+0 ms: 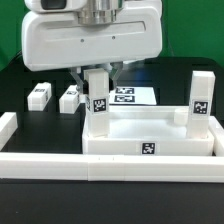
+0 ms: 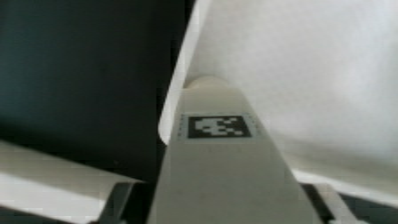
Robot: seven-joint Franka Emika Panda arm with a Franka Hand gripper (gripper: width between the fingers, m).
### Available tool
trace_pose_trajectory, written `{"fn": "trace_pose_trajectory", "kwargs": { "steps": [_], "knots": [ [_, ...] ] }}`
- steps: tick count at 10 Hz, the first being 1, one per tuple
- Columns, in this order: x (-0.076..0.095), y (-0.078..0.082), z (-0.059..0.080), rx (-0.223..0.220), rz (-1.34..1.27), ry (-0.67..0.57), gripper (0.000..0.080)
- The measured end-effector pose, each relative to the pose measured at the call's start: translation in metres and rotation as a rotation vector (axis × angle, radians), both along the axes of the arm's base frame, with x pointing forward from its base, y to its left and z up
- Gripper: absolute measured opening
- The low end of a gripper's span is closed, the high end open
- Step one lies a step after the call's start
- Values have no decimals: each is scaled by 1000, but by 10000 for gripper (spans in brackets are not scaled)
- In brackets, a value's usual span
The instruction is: Assemble desk
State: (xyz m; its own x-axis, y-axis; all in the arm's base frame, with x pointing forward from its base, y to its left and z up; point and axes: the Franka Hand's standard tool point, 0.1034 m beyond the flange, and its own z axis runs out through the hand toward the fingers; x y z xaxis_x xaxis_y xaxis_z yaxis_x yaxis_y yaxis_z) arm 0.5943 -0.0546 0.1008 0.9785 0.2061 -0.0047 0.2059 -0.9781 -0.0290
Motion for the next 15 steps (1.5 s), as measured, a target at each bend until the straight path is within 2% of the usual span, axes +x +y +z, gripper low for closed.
{"fn": "trace_pose_trajectory", "kwargs": {
  "steps": [8,10,12,14,15],
  "knots": [
    [1,0,-2,20,-980,29,288],
    [4,-2,-1,18,-1090,47,288],
    [4,-1,-2,19,-1075,46,288],
    [4,-1,-2,21,-963,40,572],
    [3,-1,-2,20,-865,38,572]
  ]
}}
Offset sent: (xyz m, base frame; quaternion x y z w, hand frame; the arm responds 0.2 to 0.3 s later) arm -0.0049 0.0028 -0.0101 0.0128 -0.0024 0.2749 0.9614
